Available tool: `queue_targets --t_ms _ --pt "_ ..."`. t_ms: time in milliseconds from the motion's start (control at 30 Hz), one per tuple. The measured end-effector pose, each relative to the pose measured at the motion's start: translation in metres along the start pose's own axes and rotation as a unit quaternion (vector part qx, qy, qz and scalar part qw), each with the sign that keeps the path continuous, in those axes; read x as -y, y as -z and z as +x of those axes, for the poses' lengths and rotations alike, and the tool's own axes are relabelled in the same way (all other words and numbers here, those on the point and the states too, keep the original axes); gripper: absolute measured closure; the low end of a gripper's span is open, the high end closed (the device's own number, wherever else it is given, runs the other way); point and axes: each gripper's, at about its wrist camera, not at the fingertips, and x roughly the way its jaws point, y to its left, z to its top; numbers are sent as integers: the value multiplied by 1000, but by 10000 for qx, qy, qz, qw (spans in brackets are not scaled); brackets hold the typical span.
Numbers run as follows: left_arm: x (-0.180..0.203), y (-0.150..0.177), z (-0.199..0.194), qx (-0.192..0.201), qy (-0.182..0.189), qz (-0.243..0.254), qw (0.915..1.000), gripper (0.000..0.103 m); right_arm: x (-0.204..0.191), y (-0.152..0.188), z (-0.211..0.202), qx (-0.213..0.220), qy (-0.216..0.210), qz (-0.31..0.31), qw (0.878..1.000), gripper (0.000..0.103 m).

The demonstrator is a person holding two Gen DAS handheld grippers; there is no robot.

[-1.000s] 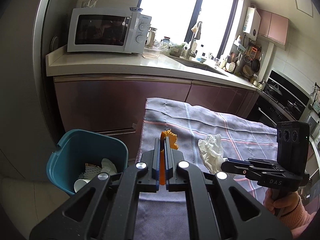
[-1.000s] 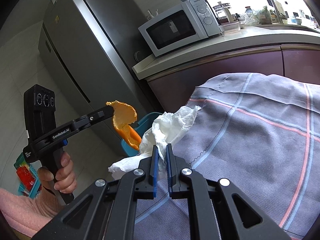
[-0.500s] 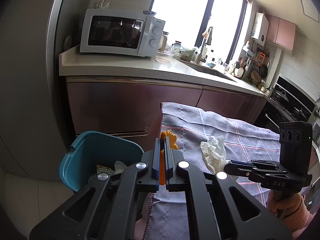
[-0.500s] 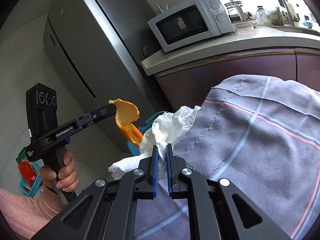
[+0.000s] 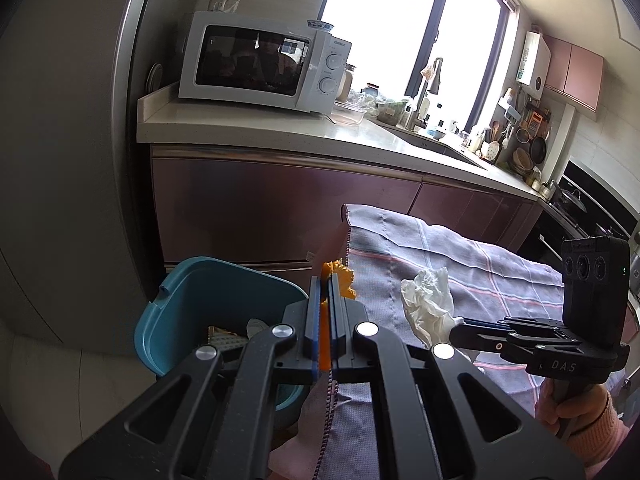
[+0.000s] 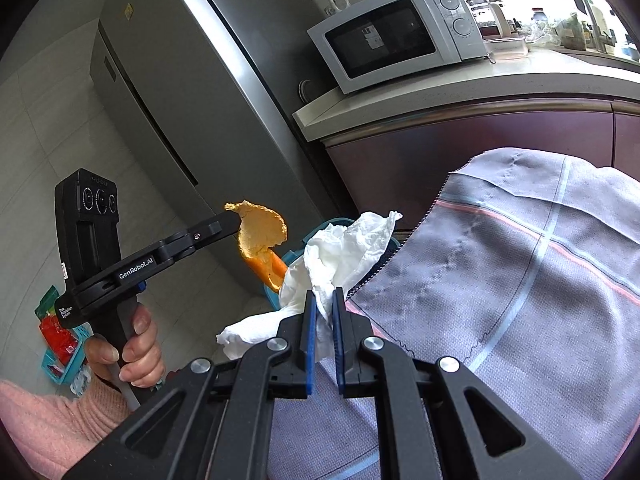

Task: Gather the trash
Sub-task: 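Lift the peel and tissue and carry both tools toward the teal bin, then lower both tools over the teal bin and open them to drop peel and tissue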

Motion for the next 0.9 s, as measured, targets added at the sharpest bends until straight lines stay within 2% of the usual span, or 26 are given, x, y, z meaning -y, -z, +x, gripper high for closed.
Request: queue_targets --t_ms 900 --pt "-39 -3 6 27 -270 -299 9992 99 -15 -23 54 -390 -100 -211 9990 96"
